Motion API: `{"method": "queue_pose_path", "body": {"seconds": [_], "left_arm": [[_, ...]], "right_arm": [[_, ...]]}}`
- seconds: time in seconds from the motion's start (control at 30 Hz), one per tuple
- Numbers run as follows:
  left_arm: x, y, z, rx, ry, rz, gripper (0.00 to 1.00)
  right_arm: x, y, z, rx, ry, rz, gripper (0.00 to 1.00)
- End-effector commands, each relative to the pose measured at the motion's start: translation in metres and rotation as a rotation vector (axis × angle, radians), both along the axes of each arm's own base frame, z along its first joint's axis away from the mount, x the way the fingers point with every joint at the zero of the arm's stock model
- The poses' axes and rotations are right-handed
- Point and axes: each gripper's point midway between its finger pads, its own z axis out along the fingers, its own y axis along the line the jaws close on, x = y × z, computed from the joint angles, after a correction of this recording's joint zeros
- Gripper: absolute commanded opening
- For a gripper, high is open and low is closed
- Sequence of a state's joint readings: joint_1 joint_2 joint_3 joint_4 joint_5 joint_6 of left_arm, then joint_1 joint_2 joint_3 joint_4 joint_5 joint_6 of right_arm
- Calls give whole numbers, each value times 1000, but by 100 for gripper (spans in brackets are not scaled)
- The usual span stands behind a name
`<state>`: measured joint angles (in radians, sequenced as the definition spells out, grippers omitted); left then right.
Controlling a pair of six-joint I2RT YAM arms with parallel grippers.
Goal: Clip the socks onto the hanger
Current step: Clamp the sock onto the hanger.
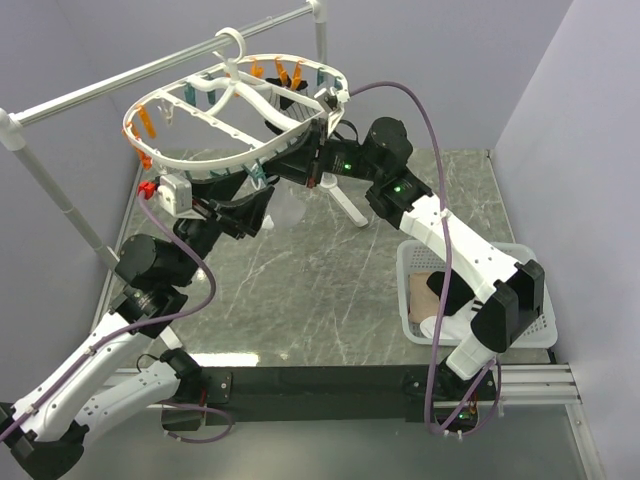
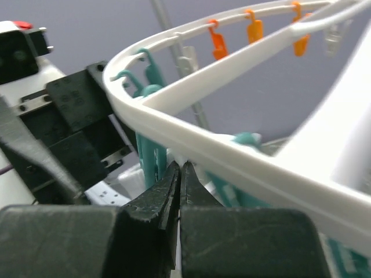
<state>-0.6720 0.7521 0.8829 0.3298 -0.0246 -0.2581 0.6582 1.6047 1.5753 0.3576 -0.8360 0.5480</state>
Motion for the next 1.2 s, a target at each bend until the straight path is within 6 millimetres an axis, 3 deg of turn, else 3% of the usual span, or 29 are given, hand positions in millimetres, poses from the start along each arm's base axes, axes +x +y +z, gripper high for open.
{"method": "queue_pose_path", "body": {"seconds": [0.0, 0.23, 0.37, 0.73, 1.0, 1.17], "left_arm": [[-4, 14, 22, -78, 20, 33, 70], [3, 37, 21, -134, 170, 133, 73], [18, 58, 6, -143, 305, 276, 71], [18, 83, -3, -148, 367, 397, 68], [27, 55, -3, -80, 379, 304, 66], [36, 47, 0, -61, 365, 290, 65]], "right_arm": [[21, -6, 14, -12, -41, -127, 0], [37, -18, 4, -62, -64, -248, 0], [41, -23, 3, -69, -70, -267, 0], [49, -37, 9, -45, -70, -307, 0], [51, -47, 11, -34, -75, -309, 0], [52, -47, 9, -36, -74, -304, 0]]}}
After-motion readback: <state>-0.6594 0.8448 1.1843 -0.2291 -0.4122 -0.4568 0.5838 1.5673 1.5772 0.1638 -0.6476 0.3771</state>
